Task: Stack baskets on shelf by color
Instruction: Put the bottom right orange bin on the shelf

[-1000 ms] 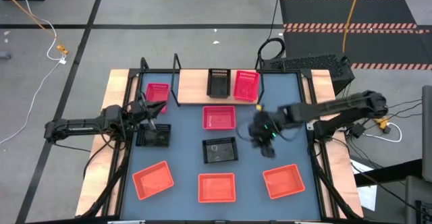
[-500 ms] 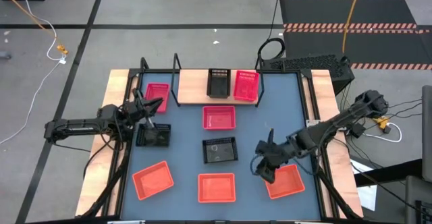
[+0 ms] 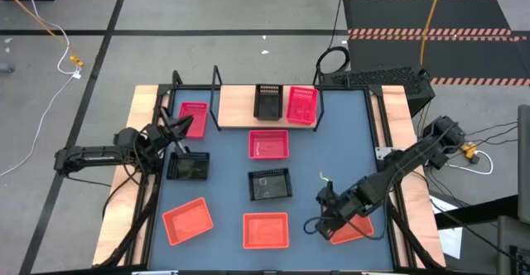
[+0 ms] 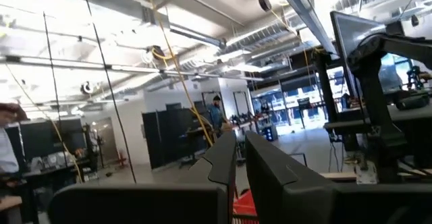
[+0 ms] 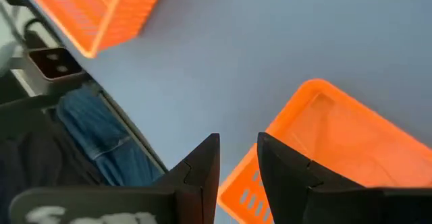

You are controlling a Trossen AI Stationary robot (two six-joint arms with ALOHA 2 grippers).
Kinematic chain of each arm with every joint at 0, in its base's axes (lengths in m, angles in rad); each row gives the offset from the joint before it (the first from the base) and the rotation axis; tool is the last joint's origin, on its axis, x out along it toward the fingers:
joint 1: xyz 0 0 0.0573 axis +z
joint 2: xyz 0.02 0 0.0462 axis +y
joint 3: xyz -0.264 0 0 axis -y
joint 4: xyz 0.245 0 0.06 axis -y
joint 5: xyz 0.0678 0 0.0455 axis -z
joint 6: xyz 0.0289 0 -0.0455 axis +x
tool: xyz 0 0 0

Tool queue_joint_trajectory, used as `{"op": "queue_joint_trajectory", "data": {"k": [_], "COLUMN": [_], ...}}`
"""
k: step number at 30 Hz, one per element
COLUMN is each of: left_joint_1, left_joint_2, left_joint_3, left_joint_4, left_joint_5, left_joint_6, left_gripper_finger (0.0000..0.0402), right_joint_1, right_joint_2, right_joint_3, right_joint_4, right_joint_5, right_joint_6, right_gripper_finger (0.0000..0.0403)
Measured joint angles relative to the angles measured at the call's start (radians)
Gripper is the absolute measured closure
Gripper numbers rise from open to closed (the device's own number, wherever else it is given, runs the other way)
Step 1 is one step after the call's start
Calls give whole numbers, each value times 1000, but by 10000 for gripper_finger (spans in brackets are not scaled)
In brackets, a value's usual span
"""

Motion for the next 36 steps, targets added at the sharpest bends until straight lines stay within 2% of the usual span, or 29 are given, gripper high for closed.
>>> {"op": "queue_joint_trajectory", "data": {"k": [5, 10, 19, 22, 26, 28, 33, 36], "left_joint_1": [2, 8, 34, 34, 34, 34, 34, 34], "left_joint_2": [0, 0, 0, 0, 0, 0, 0, 0], "left_joint_3": [0, 0, 0, 0, 0, 0, 0, 0], "left_joint_4": [33, 69, 73, 70, 57, 47, 18, 3], "left_joint_5": [0, 0, 0, 0, 0, 0, 1, 1], "left_joint_6": [46, 74, 58, 43, 34, 19, -33, -67], "left_gripper_finger": [364, 364, 364, 364, 364, 364, 364, 364], "right_joint_1": [8, 6, 5, 5, 5, 4, -2, -22], "right_joint_2": [48, 83, 81, 81, 78, 77, 76, 71], "right_joint_3": [0, 0, 0, -10, -43, -53, -17, 58], "right_joint_4": [-4, -30, -90, -135, -183, -186, -205, -247], "right_joint_5": [-5, -53, -5, -32, -89, -109, -120, -100], "right_joint_6": [7, 19, 33, -2, -11, -40, -175, -299], "right_gripper_finger": [307, 307, 309, 326, 372, 391, 395, 398]}}
